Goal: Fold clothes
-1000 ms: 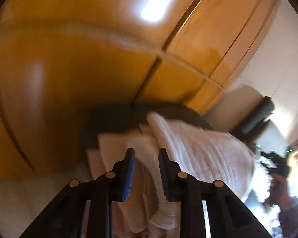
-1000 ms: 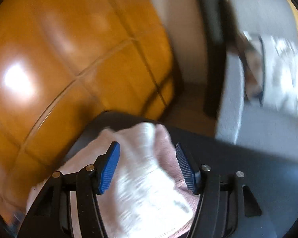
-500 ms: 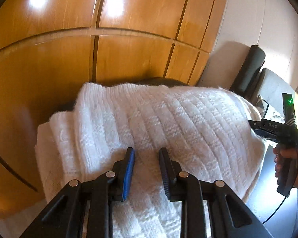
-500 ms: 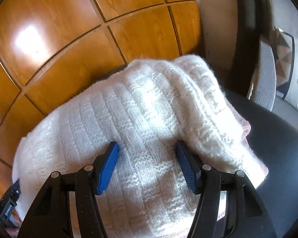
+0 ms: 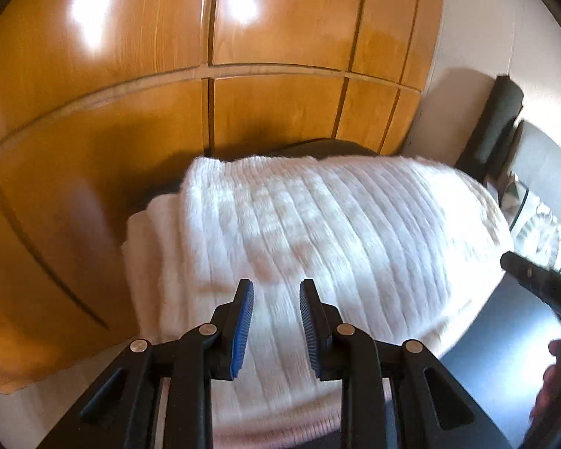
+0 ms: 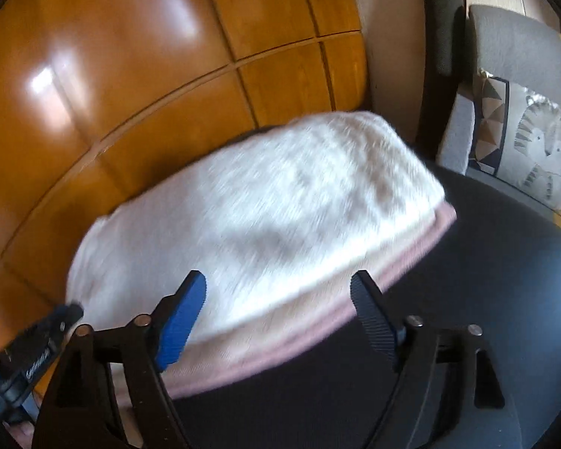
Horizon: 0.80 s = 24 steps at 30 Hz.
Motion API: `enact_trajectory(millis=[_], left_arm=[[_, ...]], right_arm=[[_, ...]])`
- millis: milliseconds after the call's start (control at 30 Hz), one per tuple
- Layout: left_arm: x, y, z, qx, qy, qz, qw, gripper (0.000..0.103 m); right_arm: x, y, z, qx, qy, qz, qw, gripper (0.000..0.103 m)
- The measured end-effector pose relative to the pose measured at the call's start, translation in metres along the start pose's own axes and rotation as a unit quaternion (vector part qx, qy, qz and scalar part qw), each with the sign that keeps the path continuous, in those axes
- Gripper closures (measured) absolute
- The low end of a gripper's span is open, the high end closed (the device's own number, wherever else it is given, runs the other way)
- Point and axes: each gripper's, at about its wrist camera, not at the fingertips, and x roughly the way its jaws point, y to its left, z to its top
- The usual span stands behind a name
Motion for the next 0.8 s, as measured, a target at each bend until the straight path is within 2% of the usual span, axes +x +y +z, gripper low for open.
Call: enact_trajectory(millis=[67, 133, 167, 367, 533, 800], left_arm=[[-0.019, -0.007, -0.006, 0.013, -0.007, 0.024, 0.9996, 0.077], [-0.041, -0.009, -0.013, 0.023, -0.011, 0.042, 0.9988, 0.077], [-0.049, -0.010, -0.015, 0.026, -0.012, 0.050, 0.9983, 0.077], [-0.085, -0.002, -0.025, 0.016, -0.006, 0.021, 0.9996, 0.077], [-0.100, 0.006, -0.027, 0.017, -0.011, 0.045, 0.9988, 0.077], [-0.108, 0.015, -0.022, 0.008, -0.017, 0.080, 0.9966, 0.077]], right_arm=[[-0.020, 0.015, -0.016, -0.023, -0.001, -0.010, 1.000, 0.016], [-0.045, 0.028, -0.033, -0.054, -0.008, -0.023, 0.998, 0.003], [-0.051, 0.038, -0.039, -0.067, -0.013, -0.031, 0.997, 0.000], [-0.084, 0.061, -0.055, -0.104, -0.036, -0.026, 0.994, 0.000], [-0.093, 0.080, -0.058, -0.119, -0.042, -0.015, 0.992, 0.000], [-0.100, 0.090, -0.057, -0.123, -0.056, -0.020, 0.991, 0.000]])
